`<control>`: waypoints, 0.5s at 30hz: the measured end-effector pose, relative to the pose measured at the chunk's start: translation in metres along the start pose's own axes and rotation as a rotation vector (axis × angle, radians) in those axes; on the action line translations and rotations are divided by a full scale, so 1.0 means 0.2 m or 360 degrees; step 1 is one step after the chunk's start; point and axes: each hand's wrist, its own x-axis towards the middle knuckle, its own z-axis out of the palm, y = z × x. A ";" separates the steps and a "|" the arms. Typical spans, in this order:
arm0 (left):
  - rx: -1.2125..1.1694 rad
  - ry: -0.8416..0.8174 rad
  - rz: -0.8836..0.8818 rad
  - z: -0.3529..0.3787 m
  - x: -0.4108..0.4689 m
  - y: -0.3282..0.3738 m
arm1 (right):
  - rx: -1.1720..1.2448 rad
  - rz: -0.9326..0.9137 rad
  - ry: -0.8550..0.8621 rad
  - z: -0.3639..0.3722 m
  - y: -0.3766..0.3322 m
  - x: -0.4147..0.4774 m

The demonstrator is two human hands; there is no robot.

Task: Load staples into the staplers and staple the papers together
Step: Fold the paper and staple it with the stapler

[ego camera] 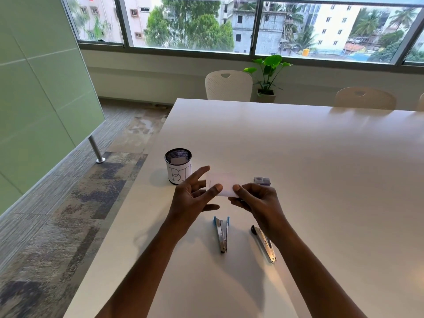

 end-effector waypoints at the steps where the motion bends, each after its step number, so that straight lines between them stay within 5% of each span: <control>1: 0.0012 -0.0025 -0.0006 0.00 0.00 0.00 | -0.0027 -0.0013 0.0006 0.00 0.00 0.00; 15: 0.0100 -0.0122 -0.0063 0.03 -0.04 -0.02 | -0.0272 -0.0193 0.0199 0.03 -0.01 -0.03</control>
